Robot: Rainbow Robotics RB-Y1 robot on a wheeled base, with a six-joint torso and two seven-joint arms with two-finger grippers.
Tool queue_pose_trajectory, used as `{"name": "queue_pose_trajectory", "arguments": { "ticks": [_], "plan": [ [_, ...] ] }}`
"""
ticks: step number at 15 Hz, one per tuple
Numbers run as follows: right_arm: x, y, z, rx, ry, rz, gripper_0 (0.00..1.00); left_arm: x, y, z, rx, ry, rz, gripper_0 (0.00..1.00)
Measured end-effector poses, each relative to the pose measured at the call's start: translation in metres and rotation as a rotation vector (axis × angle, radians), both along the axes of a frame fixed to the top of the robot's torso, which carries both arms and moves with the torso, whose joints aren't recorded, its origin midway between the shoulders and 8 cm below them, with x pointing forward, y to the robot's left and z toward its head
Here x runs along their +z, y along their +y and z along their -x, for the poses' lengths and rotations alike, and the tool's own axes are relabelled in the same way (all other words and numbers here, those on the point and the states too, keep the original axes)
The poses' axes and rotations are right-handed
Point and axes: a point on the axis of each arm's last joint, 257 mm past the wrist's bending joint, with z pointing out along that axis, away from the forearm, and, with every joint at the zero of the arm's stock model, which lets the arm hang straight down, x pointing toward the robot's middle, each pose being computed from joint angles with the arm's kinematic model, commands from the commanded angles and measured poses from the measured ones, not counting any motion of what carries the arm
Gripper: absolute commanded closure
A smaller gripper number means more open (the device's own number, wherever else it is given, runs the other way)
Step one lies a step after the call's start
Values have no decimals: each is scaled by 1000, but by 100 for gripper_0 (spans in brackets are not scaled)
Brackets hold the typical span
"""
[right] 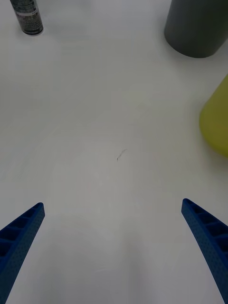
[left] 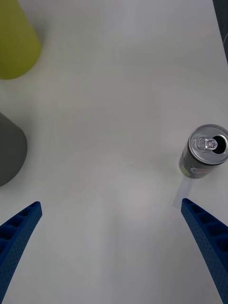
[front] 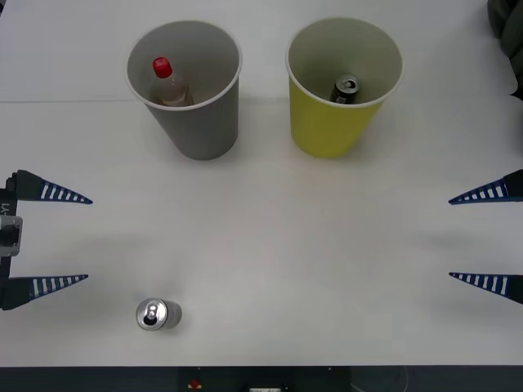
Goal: Put the can into the green bin and the plastic bottle into the gray bin
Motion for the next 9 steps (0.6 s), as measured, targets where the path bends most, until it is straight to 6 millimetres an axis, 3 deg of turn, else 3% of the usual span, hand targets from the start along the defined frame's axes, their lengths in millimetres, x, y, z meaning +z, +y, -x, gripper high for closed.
{"name": "queue_pose_trajectory", "arguments": {
  "ticks": [6, 9],
  "plan": [
    [0, 0, 0, 0, 0, 0, 0, 13, 9, -10, 22, -36, -3, 0],
    [0, 0, 0, 0, 0, 0, 0, 9, 12, -5, 17, -12, -3, 0]
  ]
}}
